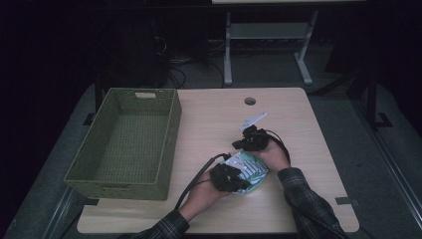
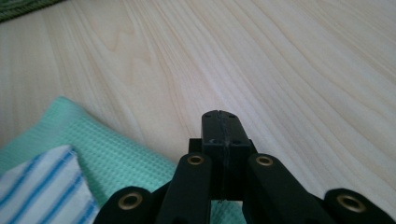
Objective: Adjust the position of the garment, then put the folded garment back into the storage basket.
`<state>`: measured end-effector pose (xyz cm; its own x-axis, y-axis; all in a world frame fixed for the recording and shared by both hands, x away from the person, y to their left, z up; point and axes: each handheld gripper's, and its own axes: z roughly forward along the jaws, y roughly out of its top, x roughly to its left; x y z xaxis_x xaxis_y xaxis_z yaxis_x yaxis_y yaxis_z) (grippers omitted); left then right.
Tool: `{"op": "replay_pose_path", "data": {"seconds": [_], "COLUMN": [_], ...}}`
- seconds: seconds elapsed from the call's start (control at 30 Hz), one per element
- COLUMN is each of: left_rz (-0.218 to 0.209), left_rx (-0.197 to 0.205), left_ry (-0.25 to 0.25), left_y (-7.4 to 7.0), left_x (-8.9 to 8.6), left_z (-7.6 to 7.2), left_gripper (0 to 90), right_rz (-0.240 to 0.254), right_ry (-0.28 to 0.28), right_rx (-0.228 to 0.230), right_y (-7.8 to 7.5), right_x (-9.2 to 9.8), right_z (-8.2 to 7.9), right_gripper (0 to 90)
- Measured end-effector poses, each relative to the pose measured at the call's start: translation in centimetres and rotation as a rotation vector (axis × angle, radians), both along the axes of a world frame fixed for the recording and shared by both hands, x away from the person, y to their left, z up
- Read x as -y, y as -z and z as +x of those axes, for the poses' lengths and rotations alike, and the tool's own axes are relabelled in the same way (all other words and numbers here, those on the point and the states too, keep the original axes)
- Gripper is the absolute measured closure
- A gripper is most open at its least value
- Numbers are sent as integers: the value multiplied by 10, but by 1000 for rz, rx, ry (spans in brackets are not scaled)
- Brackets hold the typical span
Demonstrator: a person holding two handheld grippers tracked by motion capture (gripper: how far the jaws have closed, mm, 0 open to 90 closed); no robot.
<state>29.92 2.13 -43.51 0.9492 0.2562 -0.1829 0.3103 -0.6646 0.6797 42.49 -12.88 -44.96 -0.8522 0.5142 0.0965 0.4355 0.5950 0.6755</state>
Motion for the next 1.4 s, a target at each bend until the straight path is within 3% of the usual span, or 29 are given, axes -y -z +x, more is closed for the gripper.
{"op": "replay_pose_path", "data": {"seconds": [0.23,0.5,1.0,1.2,1.4], "left_rz": [69,101,138,152,167], "left_rx": [-25,-15,9,20,35], "left_ry": [33,1,-107,-155,-196], "left_y": [18,17,11,11,11], "left_x": [11,1,-39,-54,-59], "left_z": [-2,5,28,38,48], "left_gripper": [897,896,897,897,897], "right_rz": [-32,-24,-14,15,26], "right_ry": [4,19,49,61,52], "right_rx": [-20,-37,-32,-39,-37], "right_y": [12,14,10,11,13], "right_x": [4,14,44,55,64], "right_z": [0,-4,-17,-27,-40], "right_gripper": [899,899,899,899,899]}}
